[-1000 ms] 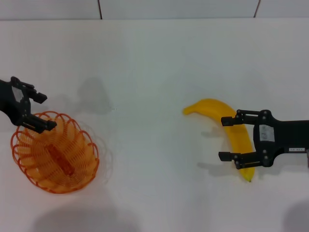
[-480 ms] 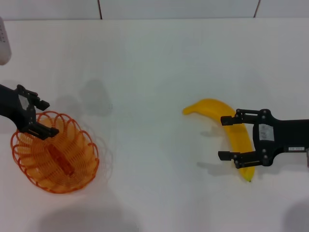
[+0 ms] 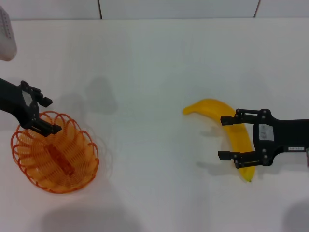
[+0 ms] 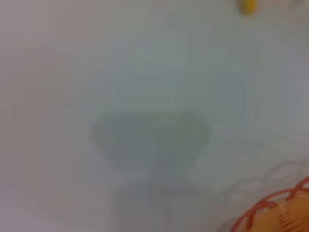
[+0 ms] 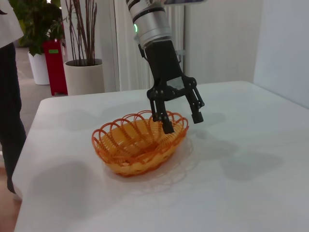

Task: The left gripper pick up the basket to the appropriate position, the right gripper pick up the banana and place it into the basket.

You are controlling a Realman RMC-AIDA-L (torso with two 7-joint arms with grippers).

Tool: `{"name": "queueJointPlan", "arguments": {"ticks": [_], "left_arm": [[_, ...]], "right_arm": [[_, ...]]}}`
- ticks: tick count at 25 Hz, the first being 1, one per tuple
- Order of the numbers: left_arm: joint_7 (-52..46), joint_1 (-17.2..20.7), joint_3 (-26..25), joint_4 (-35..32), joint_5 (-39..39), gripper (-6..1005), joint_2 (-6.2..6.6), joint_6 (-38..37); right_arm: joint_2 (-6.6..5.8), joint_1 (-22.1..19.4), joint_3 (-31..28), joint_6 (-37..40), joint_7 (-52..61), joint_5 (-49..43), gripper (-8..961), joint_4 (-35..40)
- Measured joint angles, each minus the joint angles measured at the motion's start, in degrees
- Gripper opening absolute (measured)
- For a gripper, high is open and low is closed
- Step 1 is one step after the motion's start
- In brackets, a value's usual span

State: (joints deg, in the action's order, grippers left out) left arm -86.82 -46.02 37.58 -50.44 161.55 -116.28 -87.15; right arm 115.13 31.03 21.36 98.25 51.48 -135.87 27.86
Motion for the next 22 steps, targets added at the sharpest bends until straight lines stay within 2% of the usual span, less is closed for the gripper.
{"name": "queueJointPlan", "arguments": {"ticks": [11, 22], "left_arm": [[-0.1, 0.0, 0.5, 0.0, 1.7, 772, -0.15, 0.0], [-0.9, -0.3, 0.6, 0.5, 2.1, 628, -0.4, 0.6]], "right_arm": [[0.09, 0.0, 0.0, 0.0, 0.1, 0.1, 856, 0.0], [0.3, 0.1, 0.0, -0.4, 0.1, 0.1, 856, 0.0]]}}
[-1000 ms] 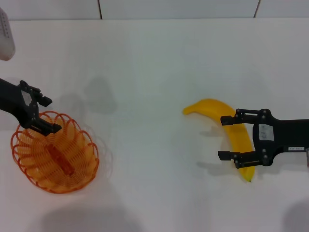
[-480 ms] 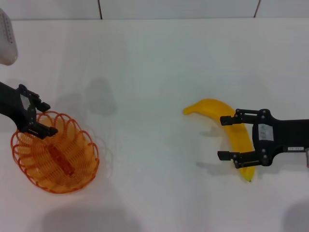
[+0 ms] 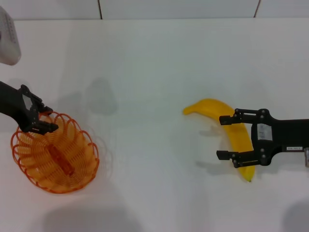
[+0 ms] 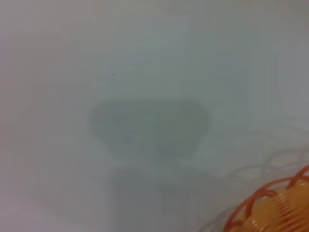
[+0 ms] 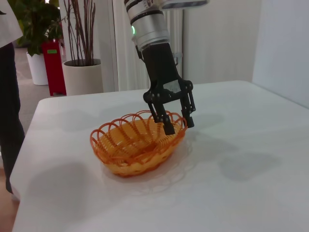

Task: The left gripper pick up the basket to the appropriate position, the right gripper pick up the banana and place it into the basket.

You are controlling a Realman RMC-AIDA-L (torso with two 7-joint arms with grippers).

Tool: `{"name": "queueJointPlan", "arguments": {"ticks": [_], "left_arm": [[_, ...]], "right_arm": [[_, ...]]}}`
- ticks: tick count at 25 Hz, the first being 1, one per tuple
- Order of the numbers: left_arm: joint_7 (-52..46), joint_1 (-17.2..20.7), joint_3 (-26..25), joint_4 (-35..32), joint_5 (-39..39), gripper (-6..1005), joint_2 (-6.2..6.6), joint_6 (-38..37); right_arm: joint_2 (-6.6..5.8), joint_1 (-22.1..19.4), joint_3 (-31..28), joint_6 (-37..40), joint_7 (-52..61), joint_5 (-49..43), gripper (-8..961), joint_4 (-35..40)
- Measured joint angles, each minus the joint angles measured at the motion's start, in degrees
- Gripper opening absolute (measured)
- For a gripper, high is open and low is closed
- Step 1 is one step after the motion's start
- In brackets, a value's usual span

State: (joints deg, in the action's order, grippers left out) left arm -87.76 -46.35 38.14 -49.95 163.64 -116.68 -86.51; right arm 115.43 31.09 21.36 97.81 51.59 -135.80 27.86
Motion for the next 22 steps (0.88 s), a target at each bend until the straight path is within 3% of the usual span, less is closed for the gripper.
{"name": "queueJointPlan", "arguments": {"ticks": [6, 11, 14, 22], "left_arm": [[-1.2, -0.9, 0.0, 0.7, 0.2, 497, 0.01, 0.1], [-2.7, -1.2, 0.6, 0.8, 0.8, 309, 0.03, 0.7], [-3.5, -1.1, 1.5, 0.8, 0.8, 129, 0.03, 1.1], [-4.4, -1.3, 1.5, 0.6, 0.9, 88, 0.04, 1.4]], "right_arm": [[-0.02, 0.0, 0.0, 0.0, 0.0, 0.0, 856, 0.0], [-0.04, 0.0, 0.0, 0.0, 0.0, -0.1, 856, -0.1], [-0.09, 0.0, 0.0, 0.0, 0.0, 0.0, 856, -0.1], [-0.16, -0.3, 0.0, 0.0, 0.0, 0.2, 856, -0.1]]}}
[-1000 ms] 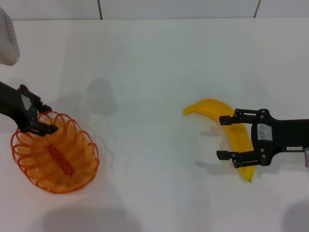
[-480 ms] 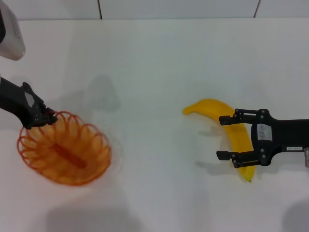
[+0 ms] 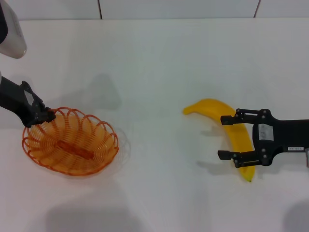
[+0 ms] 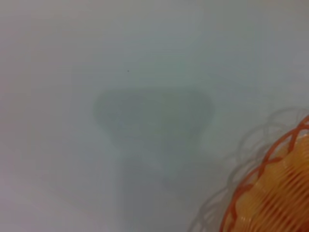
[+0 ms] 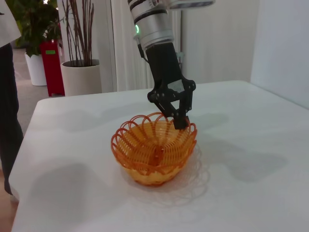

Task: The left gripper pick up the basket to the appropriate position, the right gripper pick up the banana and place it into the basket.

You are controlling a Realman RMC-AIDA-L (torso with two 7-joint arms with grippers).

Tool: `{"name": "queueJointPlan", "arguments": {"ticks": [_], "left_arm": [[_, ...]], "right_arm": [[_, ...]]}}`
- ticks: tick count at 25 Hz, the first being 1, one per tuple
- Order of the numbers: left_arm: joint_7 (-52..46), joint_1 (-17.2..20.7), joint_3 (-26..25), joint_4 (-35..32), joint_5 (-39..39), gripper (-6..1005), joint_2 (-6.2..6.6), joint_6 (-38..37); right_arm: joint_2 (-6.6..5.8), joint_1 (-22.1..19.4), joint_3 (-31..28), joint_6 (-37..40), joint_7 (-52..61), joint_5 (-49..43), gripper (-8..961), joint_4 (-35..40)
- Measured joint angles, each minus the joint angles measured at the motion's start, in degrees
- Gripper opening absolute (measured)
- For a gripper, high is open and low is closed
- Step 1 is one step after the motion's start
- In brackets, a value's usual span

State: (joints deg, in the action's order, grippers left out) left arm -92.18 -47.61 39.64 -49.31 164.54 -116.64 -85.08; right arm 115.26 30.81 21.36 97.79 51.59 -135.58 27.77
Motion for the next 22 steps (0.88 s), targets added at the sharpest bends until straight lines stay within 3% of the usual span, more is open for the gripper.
{"name": "queueJointPlan", "arguments": {"ticks": [9, 15, 22], "left_arm": [[-0.5, 1.8, -0.6, -5.5, -1.0, 71, 0.0, -6.5], [0.0, 6.2, -2.6, -14.5, -10.6, 58, 0.28, -16.7], [-3.7, 10.3, -4.2, -18.6, -17.3, 49, -0.12, -18.2]], "right_arm": [[-0.16, -0.3, -0.3, 0.1, 0.0, 0.0, 857, 0.0], [-0.14, -0.8, -0.4, 0.1, 0.0, 0.1, 857, 0.0], [-0.13, -0.9, -0.4, 0.0, 0.0, 0.1, 857, 0.0]]}}
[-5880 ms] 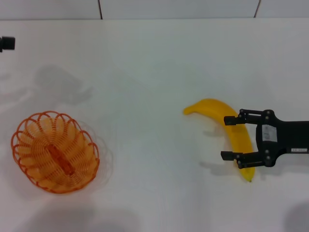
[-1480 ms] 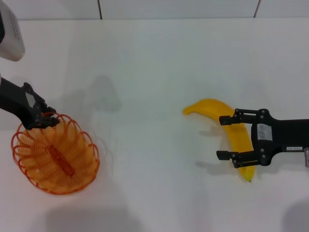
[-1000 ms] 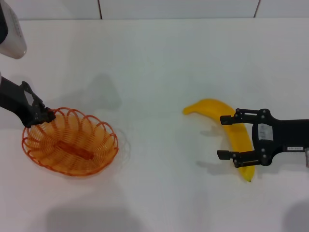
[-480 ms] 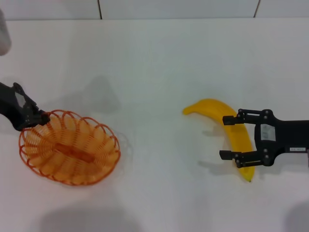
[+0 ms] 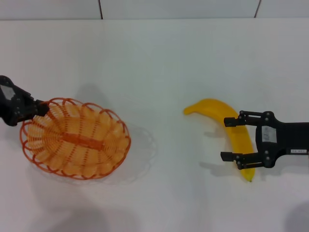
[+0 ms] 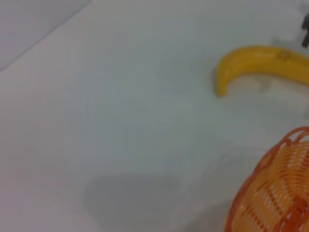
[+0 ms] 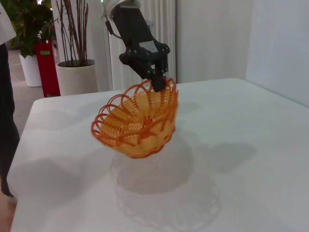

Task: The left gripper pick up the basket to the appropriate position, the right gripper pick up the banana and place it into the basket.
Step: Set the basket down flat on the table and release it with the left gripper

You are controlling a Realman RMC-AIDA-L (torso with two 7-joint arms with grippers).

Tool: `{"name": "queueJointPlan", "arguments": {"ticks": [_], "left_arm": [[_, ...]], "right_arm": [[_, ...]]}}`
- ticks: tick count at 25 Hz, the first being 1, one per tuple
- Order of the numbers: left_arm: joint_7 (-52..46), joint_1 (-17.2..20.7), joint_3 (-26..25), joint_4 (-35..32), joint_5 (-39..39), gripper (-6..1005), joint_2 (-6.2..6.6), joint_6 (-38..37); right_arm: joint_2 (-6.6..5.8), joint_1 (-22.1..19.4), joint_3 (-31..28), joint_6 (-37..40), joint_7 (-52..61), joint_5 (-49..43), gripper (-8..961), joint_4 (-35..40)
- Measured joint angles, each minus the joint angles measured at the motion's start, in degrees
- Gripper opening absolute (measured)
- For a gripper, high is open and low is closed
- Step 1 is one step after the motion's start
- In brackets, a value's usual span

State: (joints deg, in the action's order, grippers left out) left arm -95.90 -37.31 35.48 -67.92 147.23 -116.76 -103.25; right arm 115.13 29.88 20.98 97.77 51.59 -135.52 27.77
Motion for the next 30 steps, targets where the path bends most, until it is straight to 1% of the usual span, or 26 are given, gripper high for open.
{"name": "queueJointPlan", "arguments": {"ticks": [3, 6, 9, 16, 21, 24, 30], "left_arm": [[-2.9, -0.1, 0.6, 0.8, -0.5, 49, -0.34, 1.3], [-9.1, -1.0, 1.3, 4.2, -1.0, 48, -0.32, 5.1], [-13.3, -3.3, 1.5, 8.7, -0.9, 47, 0.0, 7.2], [-17.7, -8.1, 3.4, 15.2, -0.6, 46, -0.13, 9.0], [-22.3, -9.9, 9.1, 19.8, -0.5, 46, -0.14, 13.7], [-24.3, -10.7, 11.7, 21.8, -0.5, 46, -0.2, 16.1], [-26.2, -12.6, 12.4, 25.5, -1.2, 46, -0.31, 18.4]], "right_arm": [[0.03, 0.1, 0.0, 0.0, 0.0, 0.0, 856, 0.0], [0.17, 0.3, 0.1, 0.0, 0.0, 0.0, 856, 0.0], [0.19, 0.4, 0.2, 0.0, 0.0, 0.0, 856, 0.0], [0.27, 0.8, 0.2, 0.0, 0.0, 0.0, 856, 0.0], [0.39, 1.3, 0.2, 0.2, 0.0, 0.1, 857, 0.0], [0.41, 1.4, 0.1, 0.3, 0.0, 0.1, 857, 0.0], [0.5, 1.6, 0.0, 0.2, 0.0, 0.1, 857, 0.0]]}}
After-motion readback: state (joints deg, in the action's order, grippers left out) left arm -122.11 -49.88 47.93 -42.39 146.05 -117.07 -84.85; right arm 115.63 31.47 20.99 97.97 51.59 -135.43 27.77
